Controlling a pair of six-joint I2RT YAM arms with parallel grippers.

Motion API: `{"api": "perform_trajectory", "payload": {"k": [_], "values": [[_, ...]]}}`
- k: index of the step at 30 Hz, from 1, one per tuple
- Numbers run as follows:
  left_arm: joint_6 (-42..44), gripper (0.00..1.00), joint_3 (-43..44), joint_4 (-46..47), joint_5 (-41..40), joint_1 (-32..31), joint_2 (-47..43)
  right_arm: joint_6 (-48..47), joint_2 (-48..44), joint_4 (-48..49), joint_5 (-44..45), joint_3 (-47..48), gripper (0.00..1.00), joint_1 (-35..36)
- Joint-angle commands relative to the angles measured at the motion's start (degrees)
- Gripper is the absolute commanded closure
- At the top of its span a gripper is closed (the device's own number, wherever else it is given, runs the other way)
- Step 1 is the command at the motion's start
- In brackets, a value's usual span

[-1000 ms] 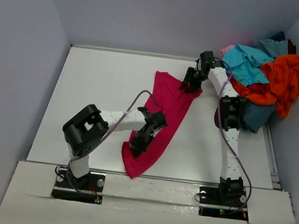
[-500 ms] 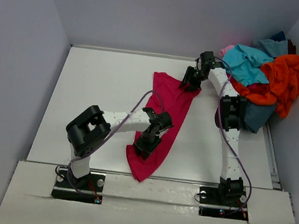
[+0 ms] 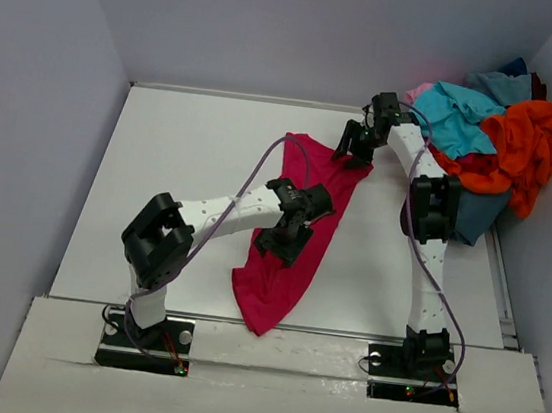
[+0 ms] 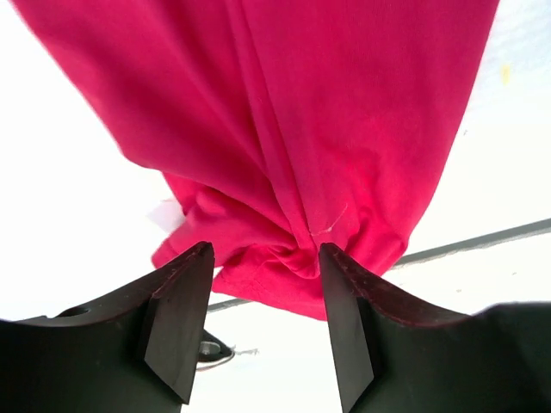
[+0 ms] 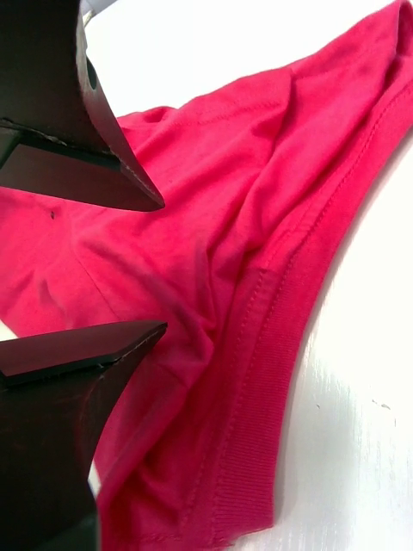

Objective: Fold and stack the t-shirts
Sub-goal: Fold the tshirt

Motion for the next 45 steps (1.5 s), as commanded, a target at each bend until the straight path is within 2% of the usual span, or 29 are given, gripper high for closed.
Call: {"api": "perform_trajectory", "payload": {"k": [1, 5, 7, 9, 10, 14, 20, 28, 37, 45], "values": [[-1.3, 0.36, 5.2, -3.6, -7.2, 2.1, -3.3, -0.2, -7.0, -0.4, 0.3, 1.2, 0.4, -0.3], [0.4, 0.35, 8.8, -1.5, -11.2, 6.7, -1.8, 0.2, -9.5, -1.2, 2.1, -0.8, 0.39, -0.3], [1.8, 0.35, 13.7, -0.6, -13.4, 10.5, 0.8, 1.0, -10.9, -3.7, 3.5, -2.5, 0.39, -0.3], [2.9, 0.35, 15.4, -0.2, -14.2, 11.4, 3.2, 1.0, -12.2, -4.0, 4.3, -3.3, 0.39, 0.3], [3.4, 0.35, 19.4, 0.0, -14.0, 13.1, 4.7, 1.2, -13.1, -4.2, 5.0, -6.2, 0.39, 0.4], [6.6, 0.35, 31.5, 1.3, -11.3, 17.2, 13.9, 3.4, -19.3, -1.8, 7.0, -17.1, 0.4, 0.9], [9.2, 0.36, 40.3, 4.0, -7.3, 21.1, 23.6, 5.4, -24.5, 1.6, 6.7, -26.7, 0.42, 1.4], [10.4, 0.37, 48.6, 8.0, -0.4, 26.9, 28.8, 7.5, -26.9, 3.5, 5.8, -32.6, 0.45, 3.0], [13.1, 0.37, 49.3, 13.8, 9.5, 28.6, 29.4, 9.0, -25.3, 3.5, 6.1, -32.9, 0.48, 4.1], [12.2, 0.37, 41.8, 22.7, 29.4, 29.7, 27.4, 9.7, -23.9, 2.5, 6.6, -29.8, 0.49, 5.2]]}}
